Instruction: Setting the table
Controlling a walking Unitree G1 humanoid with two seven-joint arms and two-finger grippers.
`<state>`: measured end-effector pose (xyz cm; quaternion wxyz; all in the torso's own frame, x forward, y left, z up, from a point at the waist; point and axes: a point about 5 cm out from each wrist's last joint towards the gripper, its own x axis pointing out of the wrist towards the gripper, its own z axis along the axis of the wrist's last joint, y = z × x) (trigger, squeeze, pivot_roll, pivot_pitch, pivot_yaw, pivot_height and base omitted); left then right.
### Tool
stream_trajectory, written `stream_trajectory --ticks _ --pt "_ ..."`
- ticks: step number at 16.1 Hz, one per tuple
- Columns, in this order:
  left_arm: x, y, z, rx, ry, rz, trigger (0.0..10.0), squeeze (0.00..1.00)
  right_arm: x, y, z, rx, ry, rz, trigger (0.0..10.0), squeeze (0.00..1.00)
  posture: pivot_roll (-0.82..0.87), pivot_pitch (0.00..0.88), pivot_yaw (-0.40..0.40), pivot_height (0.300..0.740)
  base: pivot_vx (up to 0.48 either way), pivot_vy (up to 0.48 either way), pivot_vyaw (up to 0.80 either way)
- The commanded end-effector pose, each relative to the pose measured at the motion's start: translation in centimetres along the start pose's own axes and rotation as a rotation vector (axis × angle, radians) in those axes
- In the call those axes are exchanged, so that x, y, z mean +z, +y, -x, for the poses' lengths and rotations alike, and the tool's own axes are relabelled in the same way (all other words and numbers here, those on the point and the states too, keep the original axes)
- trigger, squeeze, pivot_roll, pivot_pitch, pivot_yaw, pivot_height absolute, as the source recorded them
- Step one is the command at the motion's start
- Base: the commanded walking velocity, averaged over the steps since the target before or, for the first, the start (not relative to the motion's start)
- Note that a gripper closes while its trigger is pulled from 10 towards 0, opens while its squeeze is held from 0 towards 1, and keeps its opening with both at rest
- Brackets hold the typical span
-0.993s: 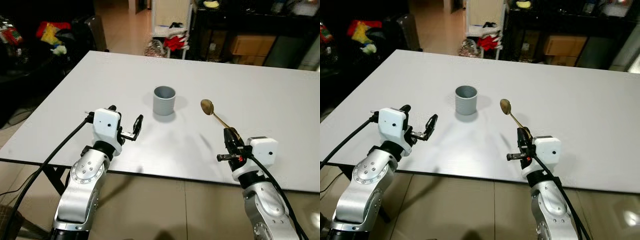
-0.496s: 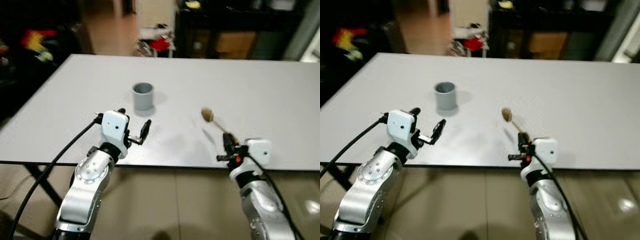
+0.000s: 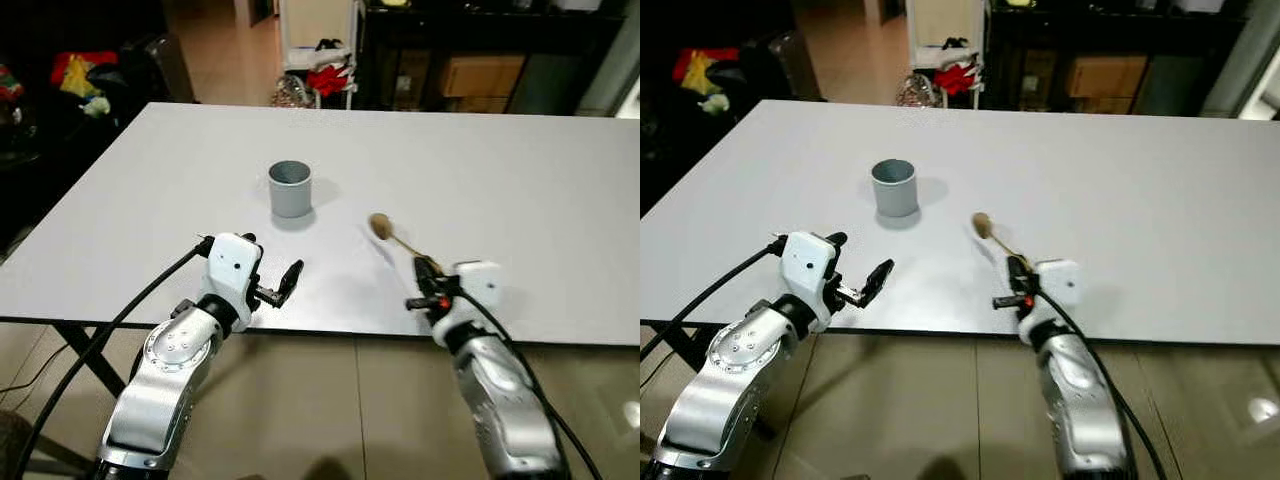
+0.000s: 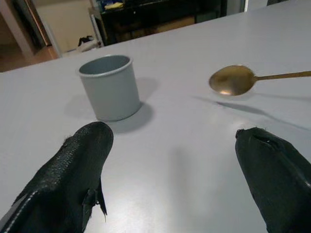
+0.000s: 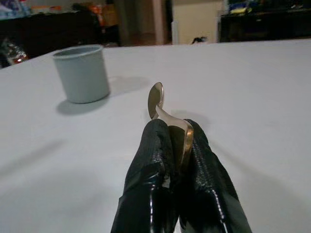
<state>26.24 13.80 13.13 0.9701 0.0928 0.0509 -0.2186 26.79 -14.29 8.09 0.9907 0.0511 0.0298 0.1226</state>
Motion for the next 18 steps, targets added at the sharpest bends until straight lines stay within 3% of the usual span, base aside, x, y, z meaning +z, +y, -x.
stream_trajectory --ticks 1,4,9,14,15,16,18 --pt "0.3 0.1 0.2 -0.003 -0.007 -0.005 10.0 0.0 0.0 0.3 -0.4 0.014 -0.009 0.013 10.0 0.0 0.05 0.0 0.019 0.74 0.0 0.0 0.0" --pt "0.2 -0.4 0.6 -0.072 0.012 0.021 10.0 0.0 -0.6 0.2 -1.9 -0.049 -0.008 0.069 10.0 0.0 0.06 0.0 0.014 0.74 0.0 0.0 0.0" --pt "0.0 -0.9 0.9 -0.11 0.026 0.026 10.0 0.0 -1.6 1.1 -2.7 -0.016 0.005 0.027 10.0 0.0 0.06 0.0 0.02 0.74 0.0 0.0 0.0" --pt "0.1 -0.9 1.0 -0.121 0.03 0.025 10.0 0.0 -2.0 0.6 -3.2 -0.091 0.015 -0.001 10.0 0.0 0.07 0.0 0.019 0.74 0.0 0.0 0.0" --pt "0.1 -0.9 1.0 -0.123 0.031 0.026 10.0 0.0 -2.1 0.7 -3.2 -0.09 0.014 -0.011 10.0 0.94 0.07 0.0 0.019 0.74 0.0 0.0 0.0" --pt "0.1 -0.9 1.0 -0.124 0.032 0.024 10.0 0.0 -2.3 0.9 -3.1 -0.079 0.015 -0.02 10.0 1.0 0.07 0.0 0.02 0.74 0.0 0.0 0.0" --pt "0.2 -0.9 0.9 -0.127 0.031 0.023 10.0 0.0 -2.5 1.5 -3.1 -0.06 0.017 -0.03 10.0 1.0 0.07 0.0 0.023 0.74 0.0 0.0 0.0"
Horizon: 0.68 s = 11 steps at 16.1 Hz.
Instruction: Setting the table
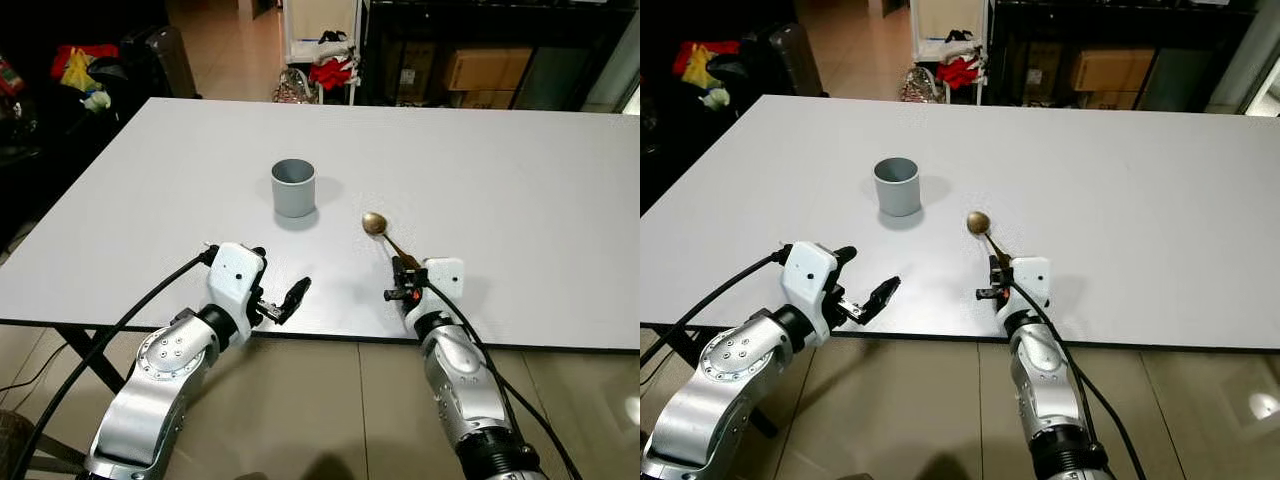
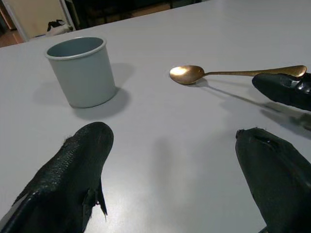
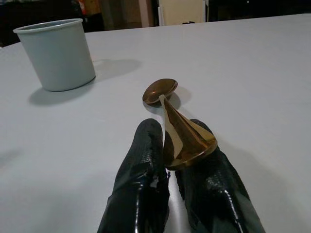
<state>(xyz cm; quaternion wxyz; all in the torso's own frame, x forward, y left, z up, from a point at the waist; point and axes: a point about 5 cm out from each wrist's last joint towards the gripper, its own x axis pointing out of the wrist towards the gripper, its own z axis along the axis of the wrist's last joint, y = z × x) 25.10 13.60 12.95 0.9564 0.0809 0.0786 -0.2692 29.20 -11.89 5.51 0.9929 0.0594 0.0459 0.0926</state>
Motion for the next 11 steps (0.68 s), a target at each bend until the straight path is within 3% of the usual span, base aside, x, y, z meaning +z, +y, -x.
stream_trajectory --ticks 1,7,11 --pt "0.4 -0.2 0.0 -0.018 -0.009 -0.007 10.0 0.0 0.1 0.1 0.0 0.005 -0.009 -0.01 10.0 1.0 0.07 0.0 0.024 0.74 0.0 0.0 0.0" --pt "0.5 -0.1 -0.2 -0.021 -0.009 -0.012 10.0 0.0 0.1 0.0 0.7 0.06 0.001 0.01 10.0 1.0 0.06 0.0 0.028 0.74 0.0 0.0 0.0" --pt "0.4 0.0 -0.2 -0.022 -0.004 -0.02 10.0 0.0 -1.8 0.4 1.4 0.103 0.154 0.051 10.0 1.0 0.06 0.0 0.03 0.74 0.0 0.0 0.0"
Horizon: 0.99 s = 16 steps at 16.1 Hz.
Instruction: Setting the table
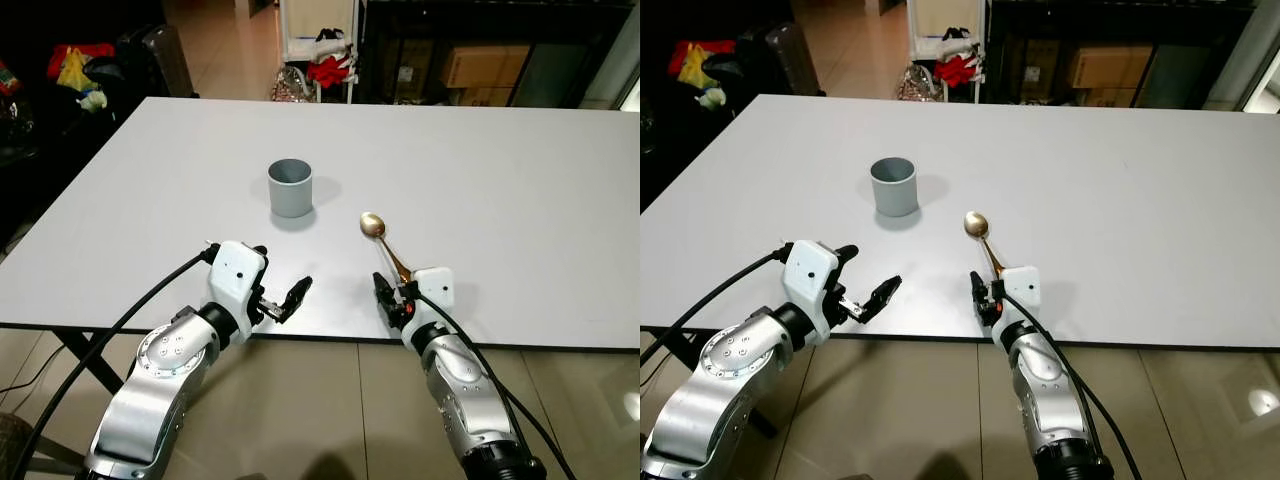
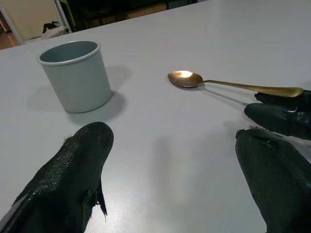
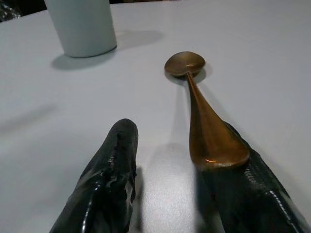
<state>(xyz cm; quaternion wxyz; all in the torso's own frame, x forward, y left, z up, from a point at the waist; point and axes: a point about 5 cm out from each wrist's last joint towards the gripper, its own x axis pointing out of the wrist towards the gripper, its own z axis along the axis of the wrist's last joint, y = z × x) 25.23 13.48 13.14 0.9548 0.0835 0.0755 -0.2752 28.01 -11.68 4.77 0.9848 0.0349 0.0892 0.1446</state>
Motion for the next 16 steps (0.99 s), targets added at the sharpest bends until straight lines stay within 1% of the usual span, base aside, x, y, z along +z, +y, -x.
stream_trajectory --ticks 1,2,3,4,5,6,9,10,11,12,13,16 --pt "0.2 0.0 -0.1 -0.011 0.002 -0.013 10.0 0.0 -1.1 0.3 0.3 0.018 0.071 0.007 10.0 1.0 0.06 0.0 0.03 0.74 0.0 0.0 0.0" --pt "0.2 0.0 -0.1 -0.013 0.002 -0.015 10.0 0.0 -1.4 0.4 0.4 0.033 0.094 0.006 10.0 0.85 0.06 0.0 0.032 0.74 0.0 0.0 0.0" --pt "0.2 0.0 -0.1 -0.015 0.001 -0.016 10.0 0.0 -1.4 0.5 0.4 0.04 0.1 0.006 10.0 0.63 0.06 0.0 0.033 0.74 0.0 0.0 0.0" --pt "0.2 0.0 -0.1 -0.015 0.001 -0.016 10.0 0.0 -1.3 0.5 0.5 0.049 0.102 0.008 10.0 0.49 0.06 0.0 0.033 0.74 0.0 0.0 0.0" --pt "0.2 0.0 -0.1 -0.016 0.001 -0.017 10.0 0.0 -1.2 0.5 0.5 0.063 0.103 0.009 10.0 0.18 0.06 0.0 0.033 0.74 0.0 0.0 0.0" --pt "0.2 0.0 0.0 -0.021 0.002 -0.017 10.0 0.0 -1.0 0.6 0.8 0.112 0.123 0.041 10.0 0.0 0.06 0.0 0.032 0.74 0.0 0.0 0.0" --pt "0.3 0.0 0.1 -0.038 0.005 -0.018 10.0 0.0 -0.3 0.1 1.6 0.142 0.168 0.074 10.0 0.0 0.07 0.0 0.029 0.74 0.0 0.0 0.0" --pt "0.3 0.0 0.2 -0.044 0.008 -0.02 10.0 0.0 0.3 0.0 2.1 0.149 0.178 0.072 10.0 0.0 0.07 0.0 0.028 0.74 0.0 0.0 0.0" --pt "0.3 0.0 0.2 -0.047 0.009 -0.021 10.0 0.0 0.6 0.0 2.3 0.153 0.175 0.07 10.0 0.0 0.06 0.0 0.029 0.74 0.0 0.0 0.0" --pt "0.3 0.0 0.3 -0.054 0.013 -0.024 10.0 0.0 1.4 0.1 2.9 0.18 0.165 0.073 10.0 0.0 0.06 0.0 0.03 0.74 0.0 0.0 0.0" --pt "0.3 0.0 0.3 -0.056 0.014 -0.024 10.0 0.0 1.5 0.2 3.1 0.192 0.164 0.08 10.0 0.0 0.06 0.0 0.03 0.74 0.0 0.0 0.0" --pt "0.2 -0.2 0.3 -0.084 0.017 -0.025 10.0 0.0 2.2 0.2 4.5 0.229 0.191 0.103 10.0 0.0 0.06 0.0 0.035 0.74 0.0 0.0 0.0"
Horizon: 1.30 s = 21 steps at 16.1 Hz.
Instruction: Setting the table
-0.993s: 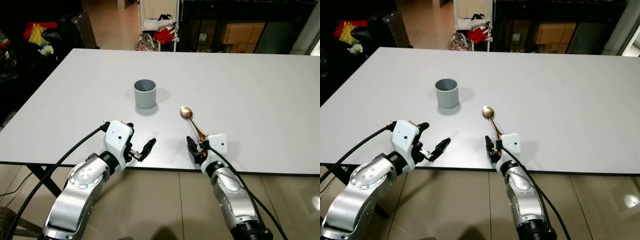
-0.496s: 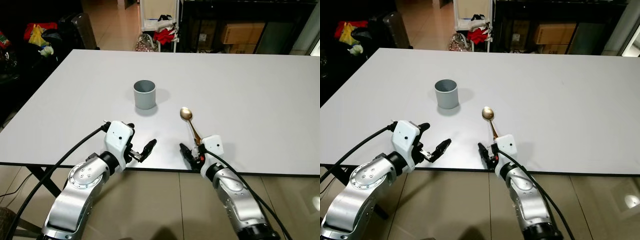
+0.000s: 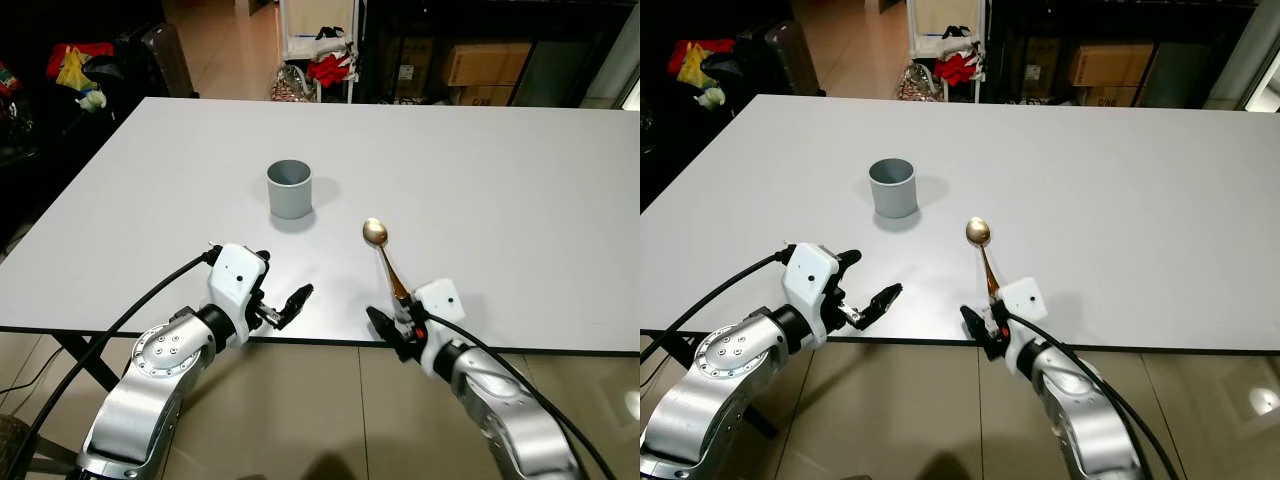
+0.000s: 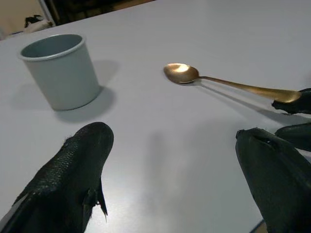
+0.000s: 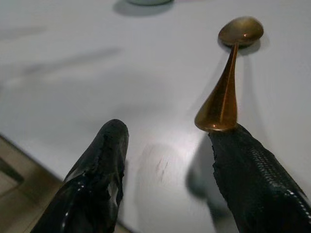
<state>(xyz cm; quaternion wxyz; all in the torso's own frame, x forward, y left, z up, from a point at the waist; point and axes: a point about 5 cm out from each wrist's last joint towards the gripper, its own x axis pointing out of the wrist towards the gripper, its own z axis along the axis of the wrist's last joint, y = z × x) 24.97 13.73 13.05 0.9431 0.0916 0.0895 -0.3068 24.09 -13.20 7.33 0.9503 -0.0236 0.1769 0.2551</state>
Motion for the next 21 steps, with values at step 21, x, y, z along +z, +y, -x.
stream_trajectory --ticks 21 --pt "1.3 -1.0 0.3 0.244 -0.146 0.075 10.0 0.0 3.0 -0.3 7.0 -0.406 -0.301 -0.06 10.0 0.0 0.0 0.0 0.008 0.74 0.0 -0.066 0.0"
